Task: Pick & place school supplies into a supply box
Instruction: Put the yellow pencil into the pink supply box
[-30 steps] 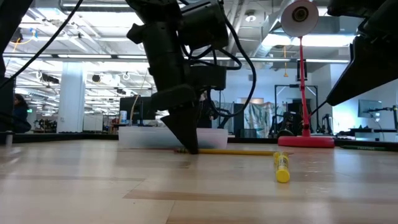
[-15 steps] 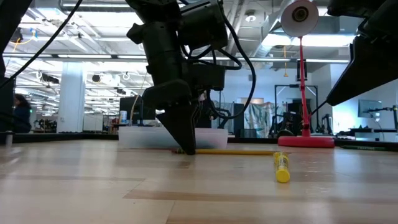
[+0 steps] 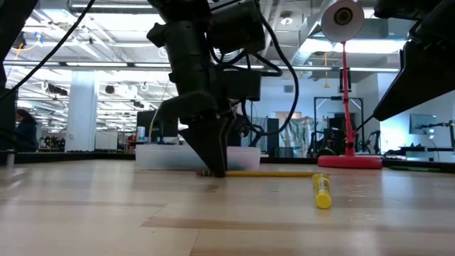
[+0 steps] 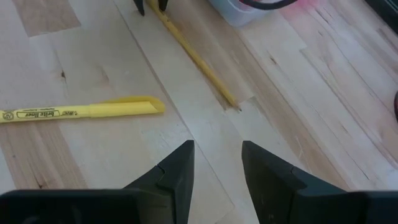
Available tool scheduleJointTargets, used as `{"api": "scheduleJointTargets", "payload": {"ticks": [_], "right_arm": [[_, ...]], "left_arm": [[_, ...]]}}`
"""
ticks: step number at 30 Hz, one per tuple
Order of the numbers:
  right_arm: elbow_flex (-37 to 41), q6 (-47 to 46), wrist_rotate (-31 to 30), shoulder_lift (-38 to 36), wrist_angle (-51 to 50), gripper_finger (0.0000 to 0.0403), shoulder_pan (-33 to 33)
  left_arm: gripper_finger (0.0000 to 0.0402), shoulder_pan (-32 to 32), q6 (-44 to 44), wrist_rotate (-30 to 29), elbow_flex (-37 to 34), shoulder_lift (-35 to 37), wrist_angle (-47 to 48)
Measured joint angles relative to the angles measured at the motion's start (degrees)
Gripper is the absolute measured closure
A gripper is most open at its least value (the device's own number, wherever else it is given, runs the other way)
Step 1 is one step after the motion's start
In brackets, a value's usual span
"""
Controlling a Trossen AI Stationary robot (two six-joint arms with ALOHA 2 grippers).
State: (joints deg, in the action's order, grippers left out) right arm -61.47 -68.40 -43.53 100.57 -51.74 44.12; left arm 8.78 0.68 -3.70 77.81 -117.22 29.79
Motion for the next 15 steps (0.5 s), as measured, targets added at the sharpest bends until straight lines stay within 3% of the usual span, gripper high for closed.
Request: {"api": "scheduleJointTargets", "payload": {"ticks": [5, 9, 15], "right_arm": [[0.0, -0.1, 0.0, 0.0, 0.0, 0.0276, 0.0], [0.0, -0.1, 0.0, 0.0, 0.2, 0.0276, 0.0], [0.0, -0.1, 0.0, 0.0, 0.2, 0.0276, 0.1]], "left_arm": [[0.0292, -0.1, 2.1, 2.0, 0.3, -0.3, -1.3], [0.0292, -0.5, 6.4, 7.4, 0.4, -0.4, -1.4], [0.0292, 0.4, 9.4, 8.6, 0.5, -0.4, -0.9]]}}
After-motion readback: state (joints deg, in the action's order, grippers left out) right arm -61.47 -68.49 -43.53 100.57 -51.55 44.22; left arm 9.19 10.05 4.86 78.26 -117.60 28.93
